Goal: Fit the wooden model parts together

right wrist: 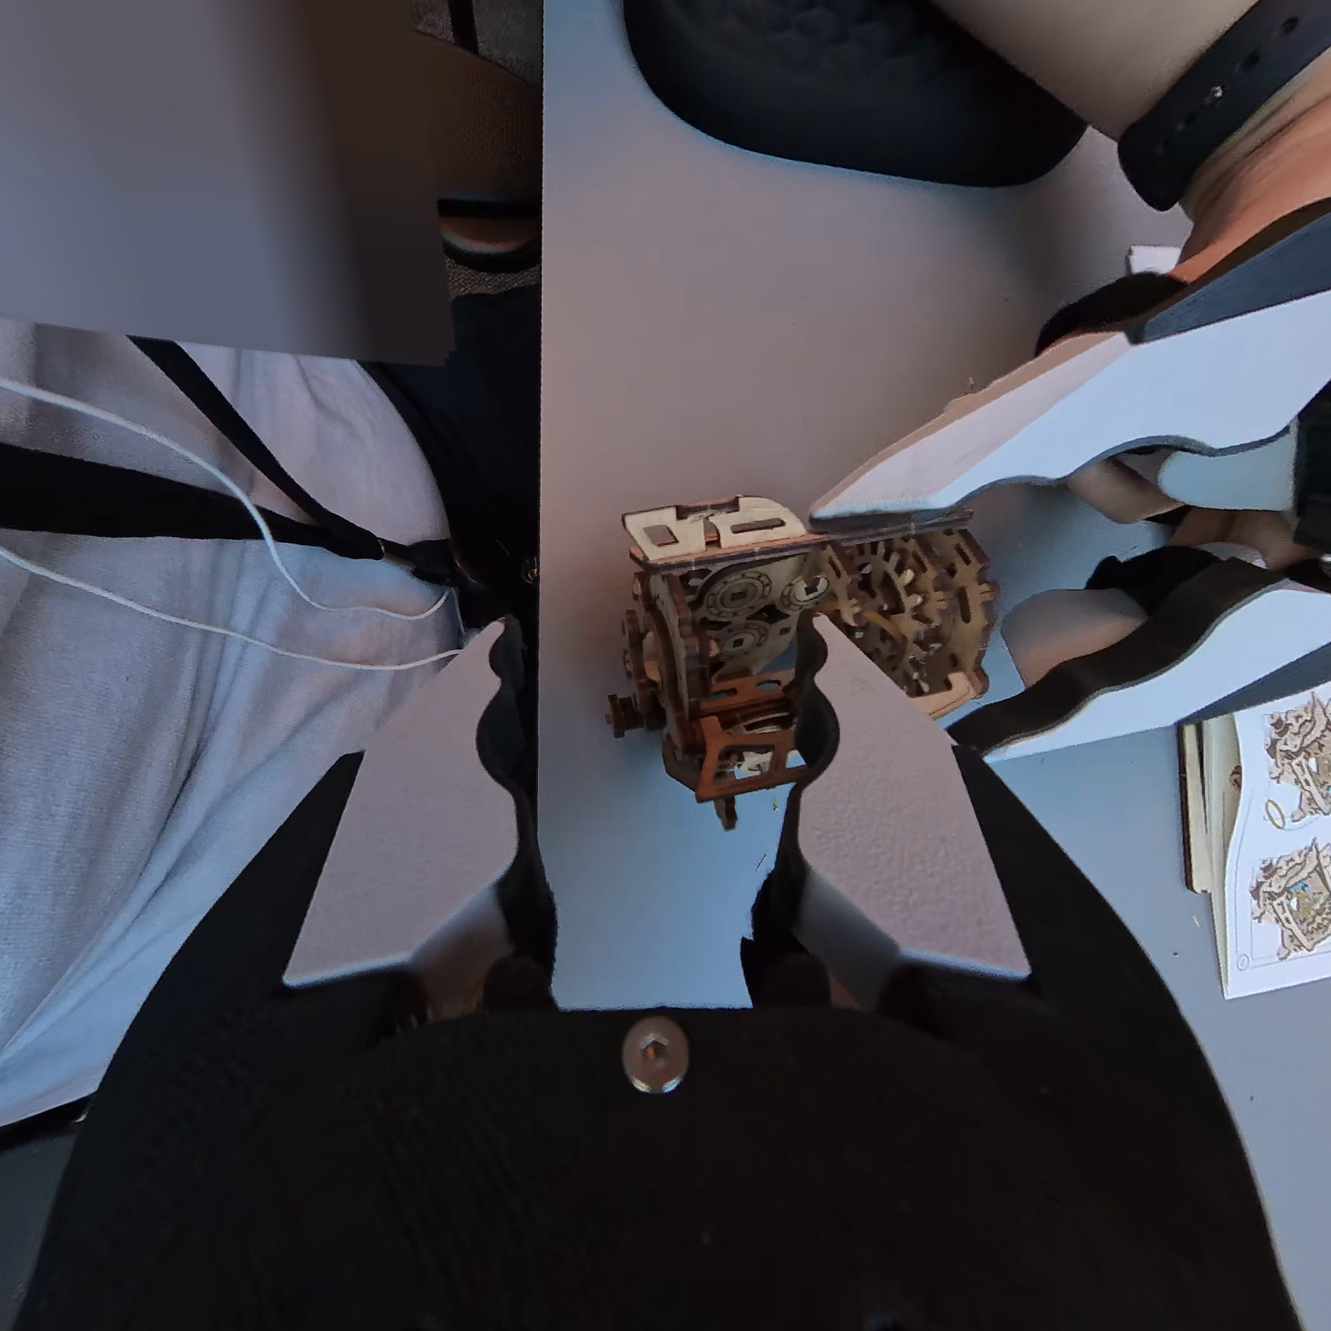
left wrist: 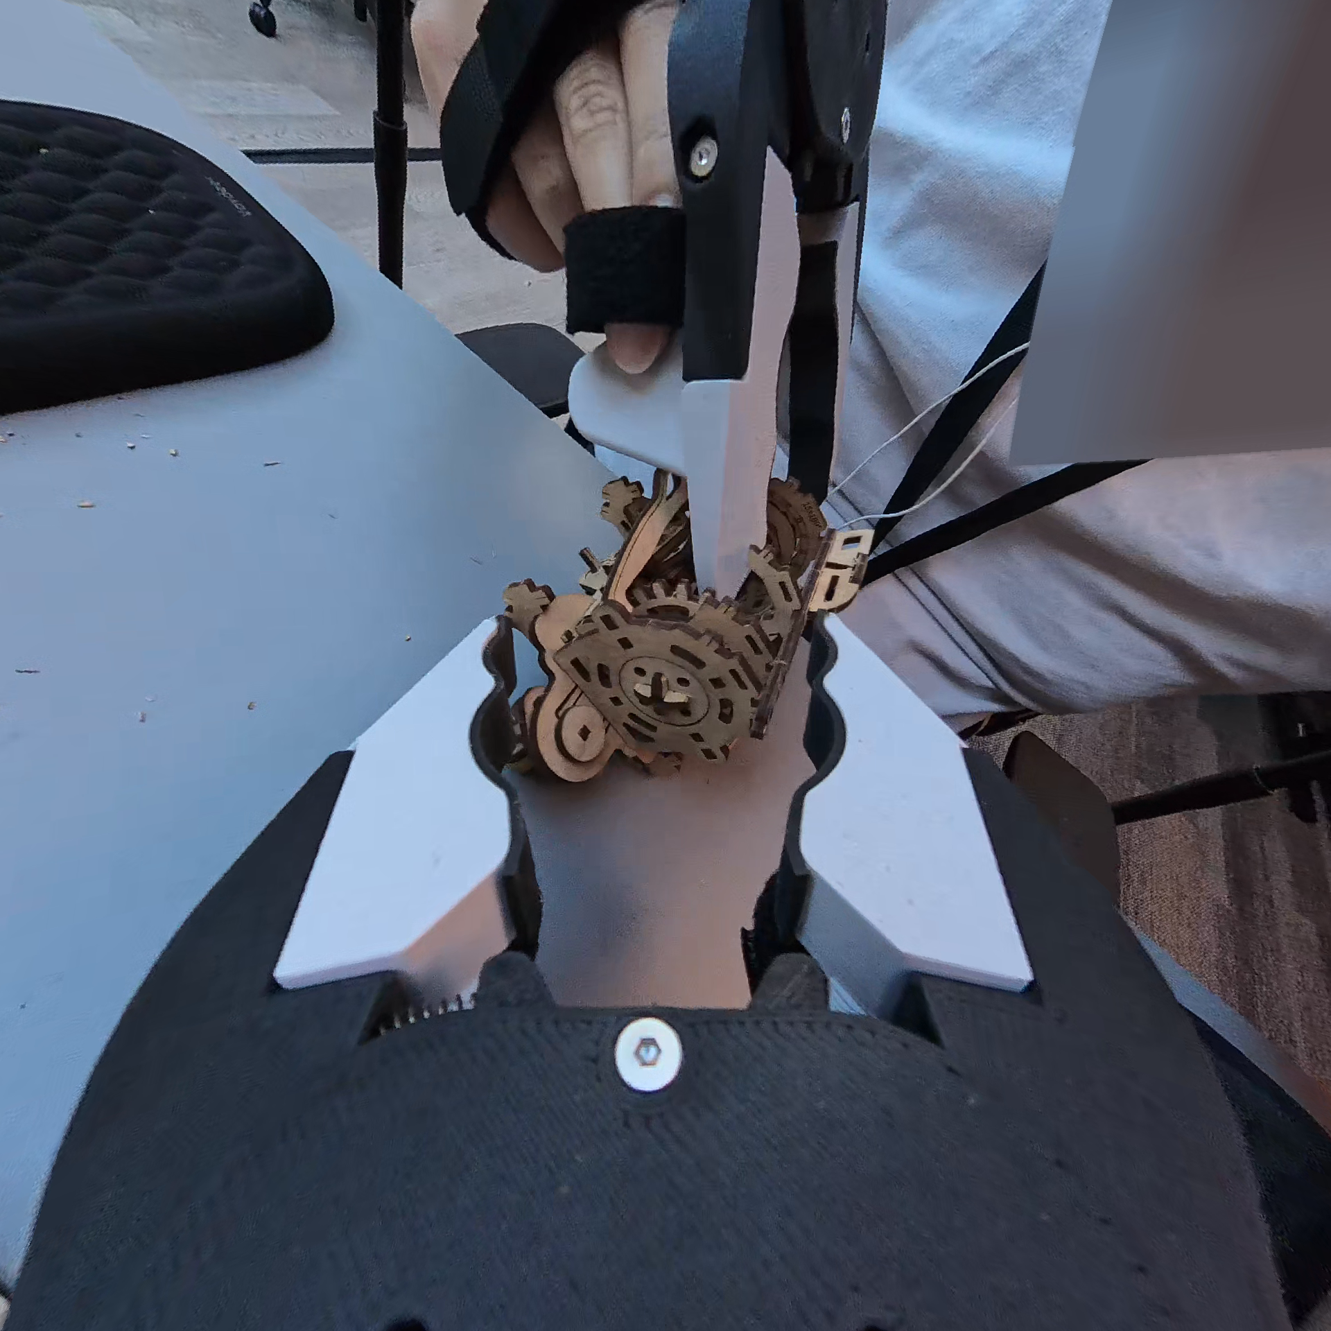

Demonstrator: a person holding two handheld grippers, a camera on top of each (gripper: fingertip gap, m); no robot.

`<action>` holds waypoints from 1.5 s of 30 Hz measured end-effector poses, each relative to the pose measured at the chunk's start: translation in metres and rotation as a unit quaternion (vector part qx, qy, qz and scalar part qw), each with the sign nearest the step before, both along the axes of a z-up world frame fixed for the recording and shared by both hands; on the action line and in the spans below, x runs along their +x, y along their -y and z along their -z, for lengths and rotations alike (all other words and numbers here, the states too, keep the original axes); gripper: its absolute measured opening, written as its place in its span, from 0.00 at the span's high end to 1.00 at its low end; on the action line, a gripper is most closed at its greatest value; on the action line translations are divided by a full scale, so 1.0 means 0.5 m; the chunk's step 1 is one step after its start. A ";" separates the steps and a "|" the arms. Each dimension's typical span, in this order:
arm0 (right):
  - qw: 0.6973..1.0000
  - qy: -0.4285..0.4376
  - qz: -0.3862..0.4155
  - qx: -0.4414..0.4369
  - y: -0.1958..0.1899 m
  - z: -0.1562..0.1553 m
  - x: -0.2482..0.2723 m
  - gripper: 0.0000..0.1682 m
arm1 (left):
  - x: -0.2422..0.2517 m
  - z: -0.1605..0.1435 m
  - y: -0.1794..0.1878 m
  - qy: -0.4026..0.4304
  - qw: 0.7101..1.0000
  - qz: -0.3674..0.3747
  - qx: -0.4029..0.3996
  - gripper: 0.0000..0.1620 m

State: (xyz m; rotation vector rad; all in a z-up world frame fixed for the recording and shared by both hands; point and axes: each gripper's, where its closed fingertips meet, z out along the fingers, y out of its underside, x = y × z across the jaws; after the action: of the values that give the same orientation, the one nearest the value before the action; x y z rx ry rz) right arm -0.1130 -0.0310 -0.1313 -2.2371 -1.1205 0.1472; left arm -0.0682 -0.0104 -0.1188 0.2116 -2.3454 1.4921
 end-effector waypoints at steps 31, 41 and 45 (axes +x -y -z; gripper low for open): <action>0.983 -0.178 0.011 -0.048 0.007 -0.041 0.000 0.67 | -0.003 0.010 0.004 -0.019 1.000 -0.005 0.003 0.53; 0.982 -0.172 0.056 -0.056 -0.003 -0.047 0.010 0.67 | -0.004 0.009 0.004 -0.017 1.000 -0.007 0.004 0.53; 0.977 -0.161 0.116 -0.077 -0.012 -0.055 0.024 0.68 | -0.004 0.010 0.004 -0.019 1.000 -0.014 0.006 0.53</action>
State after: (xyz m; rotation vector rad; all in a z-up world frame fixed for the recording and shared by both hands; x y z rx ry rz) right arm -0.1012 -0.0249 -0.1039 -2.3532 -0.6899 0.4943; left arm -0.0704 -0.0122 -0.1237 0.2738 -2.3321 1.4739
